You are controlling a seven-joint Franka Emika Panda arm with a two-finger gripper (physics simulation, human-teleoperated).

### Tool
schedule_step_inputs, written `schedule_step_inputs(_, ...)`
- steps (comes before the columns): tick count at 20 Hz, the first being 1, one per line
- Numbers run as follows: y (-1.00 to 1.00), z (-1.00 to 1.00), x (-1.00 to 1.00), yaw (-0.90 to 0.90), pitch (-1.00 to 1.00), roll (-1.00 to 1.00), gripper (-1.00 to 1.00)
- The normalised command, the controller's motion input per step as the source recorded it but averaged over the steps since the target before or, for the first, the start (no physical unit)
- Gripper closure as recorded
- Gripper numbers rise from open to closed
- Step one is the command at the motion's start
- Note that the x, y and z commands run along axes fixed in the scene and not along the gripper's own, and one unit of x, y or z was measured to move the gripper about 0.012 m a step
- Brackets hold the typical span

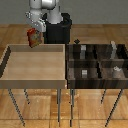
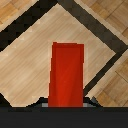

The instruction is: Place the box of cereal into the appropriate compartment.

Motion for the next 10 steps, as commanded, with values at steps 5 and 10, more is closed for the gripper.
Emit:
schedule_step_inputs(5, 1.00, 0.00, 0.00, 0.00, 0.00, 0.00, 1.00)
schedule_step_inputs(10, 1.00, 0.00, 0.00, 0.00, 0.00, 0.00, 1.00)
